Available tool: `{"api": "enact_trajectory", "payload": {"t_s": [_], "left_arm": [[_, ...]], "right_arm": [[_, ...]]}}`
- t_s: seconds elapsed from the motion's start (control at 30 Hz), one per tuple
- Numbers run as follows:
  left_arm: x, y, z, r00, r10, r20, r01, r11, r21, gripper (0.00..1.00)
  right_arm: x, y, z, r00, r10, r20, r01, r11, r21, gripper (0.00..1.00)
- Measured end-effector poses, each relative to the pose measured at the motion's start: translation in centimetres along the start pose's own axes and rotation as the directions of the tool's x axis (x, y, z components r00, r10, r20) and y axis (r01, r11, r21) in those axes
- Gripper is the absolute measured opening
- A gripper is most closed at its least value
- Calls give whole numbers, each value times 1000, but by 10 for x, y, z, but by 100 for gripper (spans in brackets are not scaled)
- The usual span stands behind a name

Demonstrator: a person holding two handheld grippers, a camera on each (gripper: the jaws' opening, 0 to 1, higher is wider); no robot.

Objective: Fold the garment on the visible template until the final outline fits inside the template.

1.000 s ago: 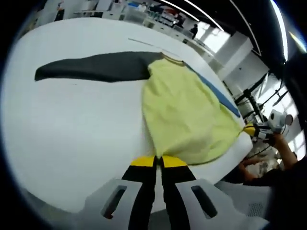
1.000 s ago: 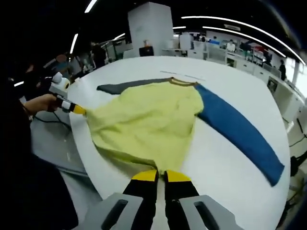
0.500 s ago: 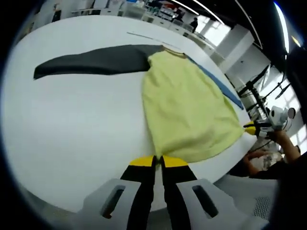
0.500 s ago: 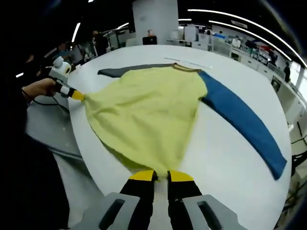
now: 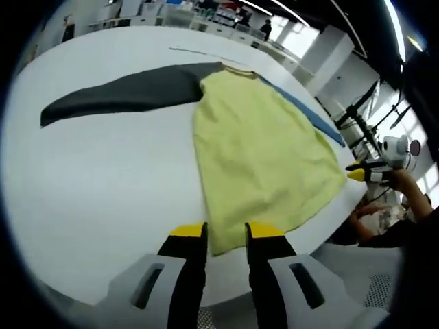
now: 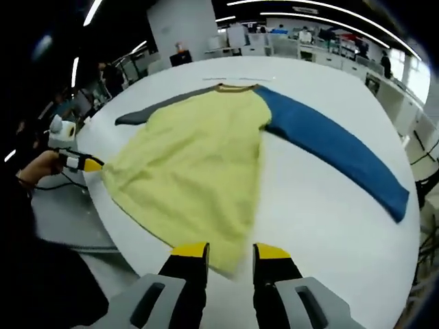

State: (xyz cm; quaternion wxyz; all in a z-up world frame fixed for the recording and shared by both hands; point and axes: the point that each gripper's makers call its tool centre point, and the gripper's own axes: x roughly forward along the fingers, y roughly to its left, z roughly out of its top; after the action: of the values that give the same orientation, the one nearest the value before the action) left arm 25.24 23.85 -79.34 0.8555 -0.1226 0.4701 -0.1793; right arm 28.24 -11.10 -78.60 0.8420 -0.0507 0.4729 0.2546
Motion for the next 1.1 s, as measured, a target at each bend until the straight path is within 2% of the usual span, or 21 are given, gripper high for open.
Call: {"api": "enact_trajectory", "payload": {"t_s": [0.07, 0.13, 0.17, 0.2, 0.33, 0.43, 0.53, 0.8, 1.1], "left_arm": [[1, 2, -3, 1000, 20, -13, -20, 1000, 13, 15], [2, 5, -7, 998, 56, -28, -54, 997, 62, 14], [2, 6, -8, 997, 68, -33, -65, 995, 71, 13], [2, 6, -5, 997, 71, -11, -70, 994, 82, 12], [2, 4, -8, 996, 84, -27, -81, 992, 95, 9], [3, 9, -10, 992, 116, -41, -110, 985, 130, 2], [3, 8, -10, 993, 110, -40, -104, 986, 128, 1], [-1, 11, -10, 994, 107, -25, -105, 990, 96, 0], [-3, 12, -15, 994, 108, -35, -104, 990, 97, 0]], "right_arm": [[2, 0, -3, 1000, -19, -11, 19, 1000, 6, 20], [4, -1, -8, 999, -48, -27, 47, 999, -5, 18], [4, -1, -9, 998, -49, -30, 49, 999, -7, 16], [5, 0, -10, 998, -50, -33, 50, 999, -5, 15], [6, 2, -14, 999, -44, -30, 45, 999, 26, 12], [9, 2, -17, 998, -50, -36, 52, 998, 35, 9], [10, 4, -18, 998, -48, -29, 49, 997, 53, 0], [4, 10, -24, 999, -35, -32, 38, 993, 112, 0], [4, 13, -28, 998, -25, -51, 30, 993, 112, 0]]}}
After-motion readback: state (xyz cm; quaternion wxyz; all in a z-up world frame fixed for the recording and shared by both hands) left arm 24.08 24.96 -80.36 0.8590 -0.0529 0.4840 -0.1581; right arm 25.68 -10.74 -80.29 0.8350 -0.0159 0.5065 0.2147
